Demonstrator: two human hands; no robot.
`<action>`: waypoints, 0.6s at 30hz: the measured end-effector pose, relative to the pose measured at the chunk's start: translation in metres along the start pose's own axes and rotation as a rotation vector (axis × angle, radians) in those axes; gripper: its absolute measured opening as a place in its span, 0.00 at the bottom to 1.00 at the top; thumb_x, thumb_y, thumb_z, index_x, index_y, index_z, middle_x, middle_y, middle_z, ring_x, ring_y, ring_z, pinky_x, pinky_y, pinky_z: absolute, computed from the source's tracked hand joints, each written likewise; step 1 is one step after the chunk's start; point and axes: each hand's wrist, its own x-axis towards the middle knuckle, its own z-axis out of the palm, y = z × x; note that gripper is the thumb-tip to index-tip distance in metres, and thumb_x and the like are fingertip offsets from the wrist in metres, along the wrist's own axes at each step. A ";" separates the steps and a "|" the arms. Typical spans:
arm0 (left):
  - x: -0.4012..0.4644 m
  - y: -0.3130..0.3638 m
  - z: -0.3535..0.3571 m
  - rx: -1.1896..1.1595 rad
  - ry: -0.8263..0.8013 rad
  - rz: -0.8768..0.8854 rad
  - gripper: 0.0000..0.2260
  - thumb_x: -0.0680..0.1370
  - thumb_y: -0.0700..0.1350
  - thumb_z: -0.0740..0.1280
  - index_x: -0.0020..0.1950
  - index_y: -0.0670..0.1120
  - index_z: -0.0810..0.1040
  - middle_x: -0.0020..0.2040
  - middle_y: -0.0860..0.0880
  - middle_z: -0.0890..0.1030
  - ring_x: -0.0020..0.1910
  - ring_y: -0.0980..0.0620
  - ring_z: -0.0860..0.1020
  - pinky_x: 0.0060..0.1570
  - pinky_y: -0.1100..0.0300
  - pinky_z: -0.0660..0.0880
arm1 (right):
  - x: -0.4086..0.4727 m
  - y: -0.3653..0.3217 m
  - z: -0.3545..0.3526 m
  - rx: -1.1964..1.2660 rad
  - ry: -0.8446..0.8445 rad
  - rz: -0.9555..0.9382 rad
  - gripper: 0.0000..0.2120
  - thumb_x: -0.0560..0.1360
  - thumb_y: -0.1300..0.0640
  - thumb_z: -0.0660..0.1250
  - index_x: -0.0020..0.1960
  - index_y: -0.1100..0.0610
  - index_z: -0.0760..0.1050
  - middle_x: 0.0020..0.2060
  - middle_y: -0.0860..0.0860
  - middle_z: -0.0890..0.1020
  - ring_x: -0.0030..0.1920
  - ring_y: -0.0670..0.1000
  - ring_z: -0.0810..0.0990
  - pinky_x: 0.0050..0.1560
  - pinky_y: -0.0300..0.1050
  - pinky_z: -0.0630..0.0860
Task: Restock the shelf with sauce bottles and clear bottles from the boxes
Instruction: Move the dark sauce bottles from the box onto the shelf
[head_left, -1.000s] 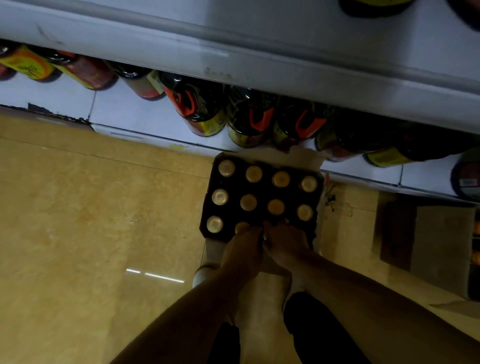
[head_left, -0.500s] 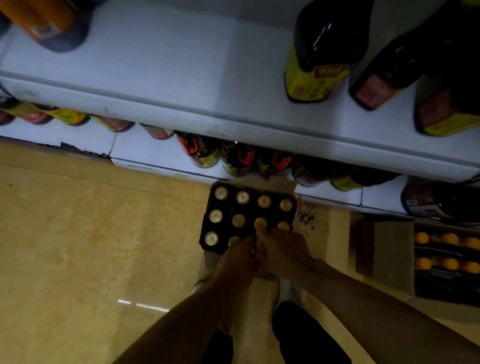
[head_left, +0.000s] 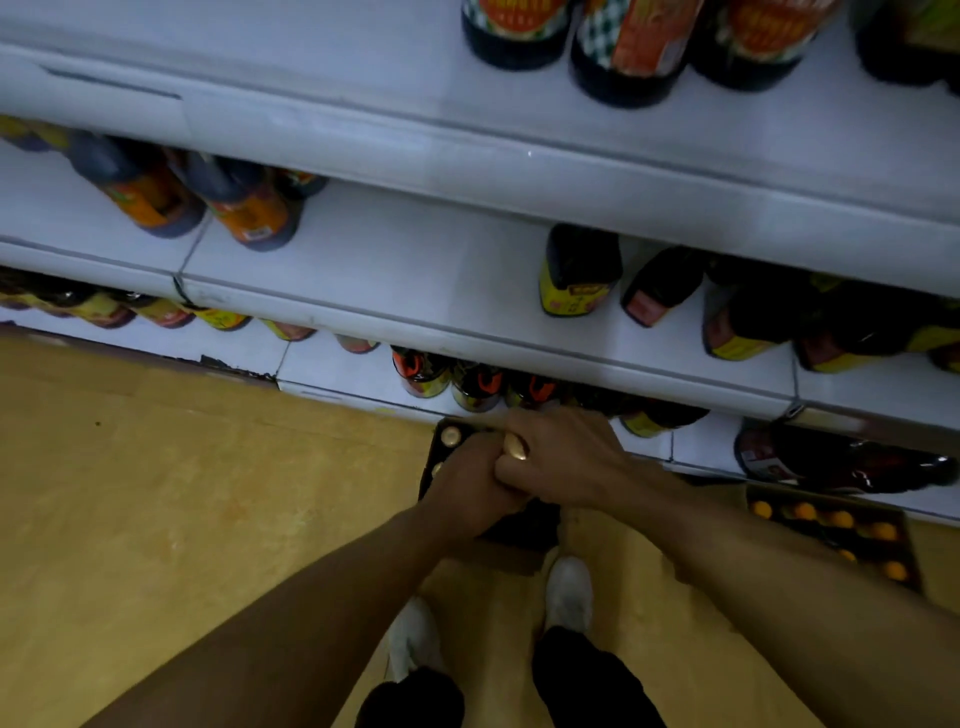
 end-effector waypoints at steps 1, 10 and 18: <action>-0.003 0.010 -0.008 0.005 0.006 0.014 0.08 0.74 0.40 0.70 0.40 0.52 0.76 0.33 0.58 0.79 0.32 0.68 0.77 0.30 0.73 0.70 | -0.002 -0.006 -0.014 -0.018 0.009 -0.001 0.13 0.70 0.40 0.60 0.47 0.48 0.71 0.37 0.47 0.76 0.39 0.51 0.77 0.34 0.43 0.63; -0.043 0.104 -0.067 0.002 0.059 0.151 0.12 0.71 0.50 0.74 0.50 0.59 0.75 0.45 0.59 0.79 0.45 0.61 0.78 0.46 0.57 0.77 | -0.027 -0.059 -0.133 0.003 0.042 0.035 0.15 0.68 0.39 0.63 0.35 0.48 0.63 0.30 0.48 0.71 0.32 0.48 0.69 0.30 0.45 0.56; -0.087 0.198 -0.118 -0.025 0.074 0.307 0.15 0.71 0.57 0.70 0.56 0.58 0.77 0.51 0.57 0.81 0.53 0.58 0.79 0.52 0.50 0.79 | -0.062 -0.103 -0.246 -0.027 0.143 0.024 0.16 0.65 0.37 0.57 0.35 0.50 0.66 0.30 0.48 0.73 0.33 0.50 0.72 0.30 0.45 0.60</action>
